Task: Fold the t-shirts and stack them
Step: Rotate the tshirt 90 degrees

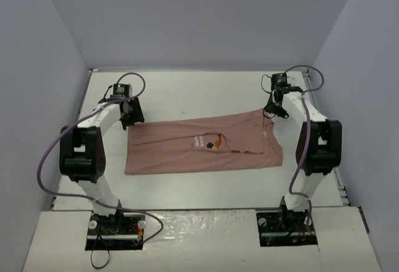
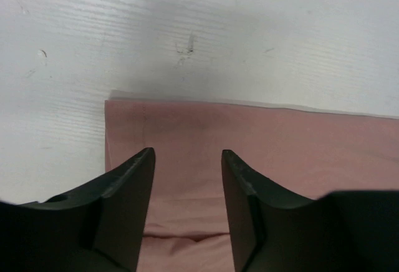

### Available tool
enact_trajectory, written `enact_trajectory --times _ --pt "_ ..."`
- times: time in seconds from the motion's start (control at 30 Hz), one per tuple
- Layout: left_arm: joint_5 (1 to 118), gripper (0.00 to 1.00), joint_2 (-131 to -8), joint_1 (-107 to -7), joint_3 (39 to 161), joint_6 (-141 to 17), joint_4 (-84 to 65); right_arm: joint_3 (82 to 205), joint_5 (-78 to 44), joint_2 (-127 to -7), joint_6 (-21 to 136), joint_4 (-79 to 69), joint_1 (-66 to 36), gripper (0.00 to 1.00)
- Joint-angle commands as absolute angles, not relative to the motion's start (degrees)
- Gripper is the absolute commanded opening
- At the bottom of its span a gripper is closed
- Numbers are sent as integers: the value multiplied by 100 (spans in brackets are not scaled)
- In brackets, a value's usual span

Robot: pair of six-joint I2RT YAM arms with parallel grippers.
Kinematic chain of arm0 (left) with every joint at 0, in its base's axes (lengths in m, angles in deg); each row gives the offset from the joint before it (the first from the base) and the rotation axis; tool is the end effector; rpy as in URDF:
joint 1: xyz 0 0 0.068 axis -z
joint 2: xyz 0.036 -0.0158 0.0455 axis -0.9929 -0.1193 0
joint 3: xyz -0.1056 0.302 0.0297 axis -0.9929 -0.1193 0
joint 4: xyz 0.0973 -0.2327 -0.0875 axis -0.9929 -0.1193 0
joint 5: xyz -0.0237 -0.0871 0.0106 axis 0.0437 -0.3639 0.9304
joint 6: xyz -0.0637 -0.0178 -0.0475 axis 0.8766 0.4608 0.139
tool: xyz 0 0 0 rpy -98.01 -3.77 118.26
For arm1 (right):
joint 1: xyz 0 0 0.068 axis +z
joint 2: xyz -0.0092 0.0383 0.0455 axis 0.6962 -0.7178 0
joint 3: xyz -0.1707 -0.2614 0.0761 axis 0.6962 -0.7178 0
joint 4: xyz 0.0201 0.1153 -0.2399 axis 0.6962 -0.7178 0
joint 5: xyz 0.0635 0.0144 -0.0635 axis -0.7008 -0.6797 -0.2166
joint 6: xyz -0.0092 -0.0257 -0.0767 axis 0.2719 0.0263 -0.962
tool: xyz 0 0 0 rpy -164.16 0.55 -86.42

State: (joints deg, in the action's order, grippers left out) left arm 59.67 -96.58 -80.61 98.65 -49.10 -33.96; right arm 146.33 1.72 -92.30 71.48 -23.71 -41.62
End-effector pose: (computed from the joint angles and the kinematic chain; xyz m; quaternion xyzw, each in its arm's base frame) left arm 0.4159 -0.0284 0.2263 -0.1603 0.9337 -0.1384 0.2889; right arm 0.4557 0.0058 0.2454 0.1852 0.9083 -0.0175 0.3747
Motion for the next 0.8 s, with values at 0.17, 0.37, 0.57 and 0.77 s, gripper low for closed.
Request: enact_trajectory --times 0.17,0.37,0.57,0.77 --pt "6381 46 -8983 -7423 10147 -5716 -4008 13375 34 -7807 8231 -2358 -3397 38" --pt "6675 46 -9611 -7401 10191 -5748 -4143 12692 -4 -7708 8783 -2309 -3076 39" --pt "6622 45 -10222 -7401 10204 -5219 -4413 12536 109 -8200 9027 -2147 -3050 39" --pt "6405 45 -10141 -7447 9355 -4601 -4539 13630 170 -9501 8665 -2026 -3091 38"
